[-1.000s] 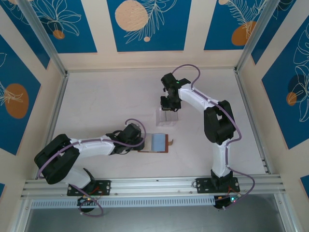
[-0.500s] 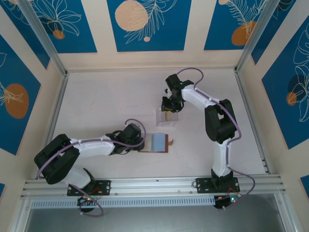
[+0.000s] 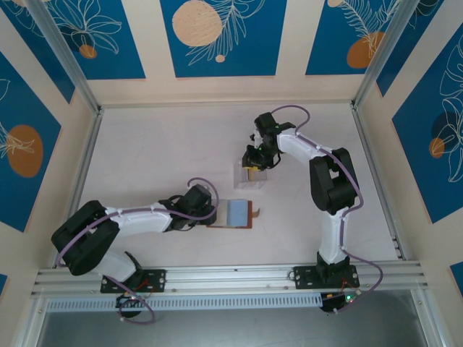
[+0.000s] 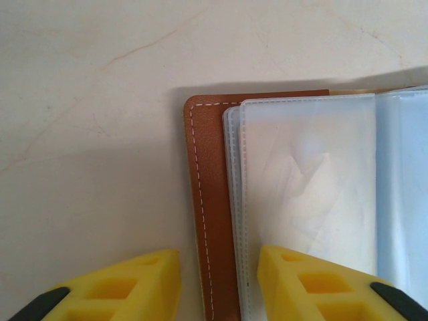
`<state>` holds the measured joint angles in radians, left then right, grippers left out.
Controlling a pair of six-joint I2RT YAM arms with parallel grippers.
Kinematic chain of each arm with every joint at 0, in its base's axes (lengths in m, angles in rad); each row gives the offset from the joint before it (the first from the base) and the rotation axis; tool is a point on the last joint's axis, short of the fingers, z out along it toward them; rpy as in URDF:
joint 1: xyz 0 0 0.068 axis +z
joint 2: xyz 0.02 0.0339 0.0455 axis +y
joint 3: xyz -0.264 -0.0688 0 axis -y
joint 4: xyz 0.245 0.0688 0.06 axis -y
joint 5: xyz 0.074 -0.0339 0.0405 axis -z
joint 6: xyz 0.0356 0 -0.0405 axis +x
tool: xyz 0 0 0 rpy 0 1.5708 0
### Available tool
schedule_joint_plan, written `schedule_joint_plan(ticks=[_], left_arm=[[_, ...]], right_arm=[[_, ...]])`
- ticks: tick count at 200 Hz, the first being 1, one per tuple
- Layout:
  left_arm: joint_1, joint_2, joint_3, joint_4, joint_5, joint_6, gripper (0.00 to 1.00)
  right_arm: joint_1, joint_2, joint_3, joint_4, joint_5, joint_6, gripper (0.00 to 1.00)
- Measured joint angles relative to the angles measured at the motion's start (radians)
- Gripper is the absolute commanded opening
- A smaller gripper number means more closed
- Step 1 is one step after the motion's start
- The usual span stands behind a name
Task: Put the credit cards into the card holder
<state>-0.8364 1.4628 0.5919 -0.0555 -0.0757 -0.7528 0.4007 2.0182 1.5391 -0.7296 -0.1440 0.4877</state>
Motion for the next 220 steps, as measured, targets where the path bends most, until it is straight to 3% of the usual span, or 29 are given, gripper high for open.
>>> schedule_joint_plan(ticks=[79, 220], left_arm=[[0.0, 0.001, 0.0, 0.0, 0.0, 0.0, 0.37], [0.0, 0.0, 0.0, 0.003, 0.0, 0.0, 0.37]], right_arm=[[-0.002, -0.05, -0.004, 0.002, -0.011, -0.003, 0.31], [-0.012, -0.051, -0.015, 0.002, 0.005, -0.002, 0.21]])
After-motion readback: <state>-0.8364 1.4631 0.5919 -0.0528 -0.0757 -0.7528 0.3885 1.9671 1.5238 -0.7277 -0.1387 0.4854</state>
